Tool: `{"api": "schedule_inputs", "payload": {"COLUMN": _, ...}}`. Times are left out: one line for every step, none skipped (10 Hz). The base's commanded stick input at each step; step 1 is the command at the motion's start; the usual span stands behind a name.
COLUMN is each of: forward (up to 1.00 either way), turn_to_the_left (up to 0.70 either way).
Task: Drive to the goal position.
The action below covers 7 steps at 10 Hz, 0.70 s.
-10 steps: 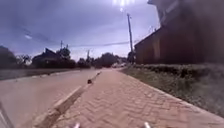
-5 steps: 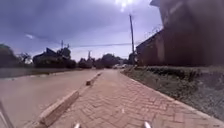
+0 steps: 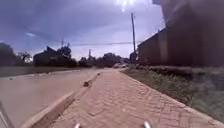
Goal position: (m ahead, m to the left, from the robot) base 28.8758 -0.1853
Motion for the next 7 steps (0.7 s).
{"api": "schedule_inputs", "payload": {"forward": 0.7, "turn_to_the_left": 0.0}}
{"api": "schedule_inputs", "payload": {"forward": 0.7, "turn_to_the_left": 0.0}}
{"api": "schedule_inputs", "payload": {"forward": 0.7, "turn_to_the_left": 0.0}}
{"api": "schedule_inputs", "payload": {"forward": 0.7, "turn_to_the_left": 0.0}}
{"api": "schedule_inputs", "payload": {"forward": 0.7, "turn_to_the_left": 0.0}}
{"api": "schedule_inputs", "payload": {"forward": 0.7, "turn_to_the_left": 0.0}}
{"api": "schedule_inputs", "payload": {"forward": 0.7, "turn_to_the_left": 0.0}}
